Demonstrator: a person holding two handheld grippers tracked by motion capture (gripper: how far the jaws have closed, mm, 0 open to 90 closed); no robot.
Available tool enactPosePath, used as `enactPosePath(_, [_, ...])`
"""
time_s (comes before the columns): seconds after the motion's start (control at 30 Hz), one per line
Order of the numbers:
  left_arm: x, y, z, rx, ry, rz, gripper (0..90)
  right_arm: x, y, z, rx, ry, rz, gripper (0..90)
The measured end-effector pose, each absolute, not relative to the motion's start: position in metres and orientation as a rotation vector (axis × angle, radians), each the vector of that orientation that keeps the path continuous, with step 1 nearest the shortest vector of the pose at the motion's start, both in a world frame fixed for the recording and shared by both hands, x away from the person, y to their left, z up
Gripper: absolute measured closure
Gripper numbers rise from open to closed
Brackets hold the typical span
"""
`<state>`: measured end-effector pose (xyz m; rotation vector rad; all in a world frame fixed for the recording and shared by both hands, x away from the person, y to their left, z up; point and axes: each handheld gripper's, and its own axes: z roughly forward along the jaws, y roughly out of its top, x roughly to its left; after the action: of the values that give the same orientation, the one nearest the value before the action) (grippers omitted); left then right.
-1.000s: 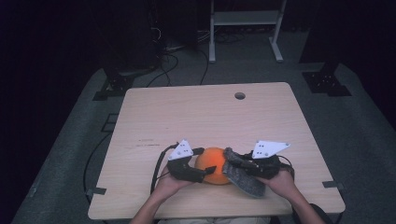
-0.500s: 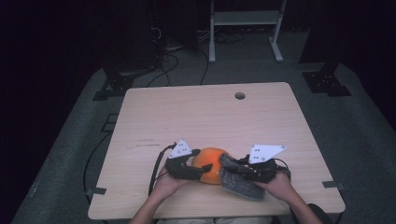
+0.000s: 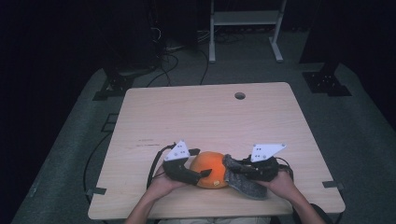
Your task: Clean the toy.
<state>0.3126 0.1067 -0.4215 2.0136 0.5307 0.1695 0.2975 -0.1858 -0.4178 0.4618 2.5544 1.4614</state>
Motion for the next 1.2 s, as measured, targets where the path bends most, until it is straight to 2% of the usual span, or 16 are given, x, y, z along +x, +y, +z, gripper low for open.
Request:
enactPosePath(0.07, [0.322,0.103,-0.432,2.029,0.597,0.074,9.6,0.297,-0.184,-0.417,0.451,2.555,1.452,76.3])
enactPosePath(0.1, [0.323,0.104,-0.435,2.02,0.617,0.057,11.8,0.298,-0.184,-0.417,0.458,2.554,1.45,76.4])
enactPosePath(0.13, [0.322,0.104,-0.436,2.023,0.606,0.095,19.4,0.299,-0.184,-0.416,0.472,2.546,1.459,76.4])
enactPosePath(0.2, [0.315,0.102,-0.431,2.046,0.584,0.253,30.7,0.301,-0.184,-0.412,0.483,2.53,1.536,76.4])
enactPosePath(0.27, [0.31,0.099,-0.428,2.047,0.601,0.383,34.3,0.298,-0.177,-0.409,0.449,2.522,1.581,76.4])
enactPosePath(0.3, [0.309,0.099,-0.428,2.045,0.601,0.416,34.3,0.298,-0.173,-0.41,0.426,2.533,1.576,76.3])
enactPosePath(0.4, [0.309,0.101,-0.431,2.019,0.62,0.385,33.5,0.303,-0.168,-0.417,0.439,2.546,1.533,76.2])
enactPosePath(0.57, [0.3,0.101,-0.433,2.028,0.567,0.358,31.4,0.321,-0.189,-0.426,0.658,2.498,1.432,76.1])
enactPosePath(0.7, [0.292,0.097,-0.433,2.052,0.529,0.388,28.7,0.312,-0.189,-0.423,0.617,2.488,1.507,76.1])
enactPosePath(0.87, [0.3,0.109,-0.431,2.005,0.531,0.245,17.8,0.306,-0.18,-0.422,0.543,2.504,1.514,75.9])
enactPosePath(0.93, [0.302,0.11,-0.432,2.007,0.573,0.251,19.4,0.311,-0.185,-0.425,0.604,2.498,1.475,75.9])
enactPosePath(1.07, [0.298,0.099,-0.436,2.002,0.622,0.397,29.0,0.305,-0.182,-0.42,0.585,2.494,1.546,76.1])
enactPosePath(1.2, [0.295,0.092,-0.434,2.005,0.604,0.4,26.5,0.295,-0.165,-0.415,0.46,2.509,1.514,76.0])
